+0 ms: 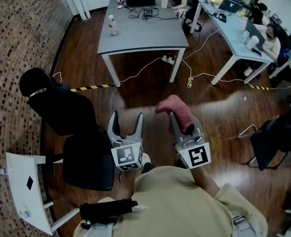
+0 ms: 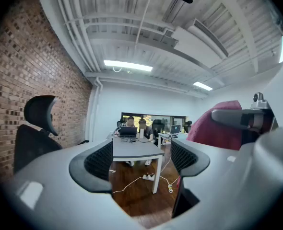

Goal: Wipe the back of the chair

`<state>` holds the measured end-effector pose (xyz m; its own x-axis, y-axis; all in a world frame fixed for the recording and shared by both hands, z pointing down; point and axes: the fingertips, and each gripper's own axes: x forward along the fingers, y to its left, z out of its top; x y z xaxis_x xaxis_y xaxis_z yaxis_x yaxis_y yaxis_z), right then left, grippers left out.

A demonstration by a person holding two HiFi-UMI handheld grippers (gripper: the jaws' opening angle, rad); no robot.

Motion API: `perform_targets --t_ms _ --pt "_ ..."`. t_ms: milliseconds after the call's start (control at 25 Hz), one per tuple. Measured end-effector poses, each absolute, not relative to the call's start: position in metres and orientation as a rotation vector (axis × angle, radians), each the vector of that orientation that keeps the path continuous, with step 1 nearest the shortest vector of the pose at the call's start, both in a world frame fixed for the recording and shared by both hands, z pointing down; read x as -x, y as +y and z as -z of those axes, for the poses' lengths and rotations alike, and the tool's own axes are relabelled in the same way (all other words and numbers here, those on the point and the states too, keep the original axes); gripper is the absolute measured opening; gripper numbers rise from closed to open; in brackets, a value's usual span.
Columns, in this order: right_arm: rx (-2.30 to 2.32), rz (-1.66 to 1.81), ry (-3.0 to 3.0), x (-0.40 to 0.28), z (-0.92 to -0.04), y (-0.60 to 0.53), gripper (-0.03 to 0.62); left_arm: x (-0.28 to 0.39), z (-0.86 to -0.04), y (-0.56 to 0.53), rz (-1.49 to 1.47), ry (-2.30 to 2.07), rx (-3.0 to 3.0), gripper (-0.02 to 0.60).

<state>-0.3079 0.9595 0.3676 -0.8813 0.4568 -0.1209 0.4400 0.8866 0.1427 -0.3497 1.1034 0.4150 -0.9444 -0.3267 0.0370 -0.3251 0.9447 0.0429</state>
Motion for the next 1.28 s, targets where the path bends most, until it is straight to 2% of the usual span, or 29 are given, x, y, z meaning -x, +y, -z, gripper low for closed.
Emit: perform_targets --t_ms 240,480,760,960,1280 --pt "-0.487 -0.101 2.926 0.26 -0.354 0.857 0.015 0.325 -0.397 0.99 0.04 -3.04 -0.768 0.344" --pt "-0.099 -0.097 2.975 0.179 -0.354 0.703 0.017 0.273 -0.388 0.809 0.041 -2.892 -1.196 0.337" --pt "0.54 -0.05 2.948 0.037 -0.365 0.509 0.017 0.152 -0.396 0.573 -0.008 -2.522 -1.794 0.337" --pt "0.918 0.013 2.861 -0.062 -0.376 0.42 0.017 0.069 -0.399 0.456 -0.05 -2.266 -2.09 0.337" --pt "1.364 0.048 2.699 -0.145 -0.401 0.318 0.017 -0.008 -0.419 0.315 -0.077 -1.903 -2.407 0.331"
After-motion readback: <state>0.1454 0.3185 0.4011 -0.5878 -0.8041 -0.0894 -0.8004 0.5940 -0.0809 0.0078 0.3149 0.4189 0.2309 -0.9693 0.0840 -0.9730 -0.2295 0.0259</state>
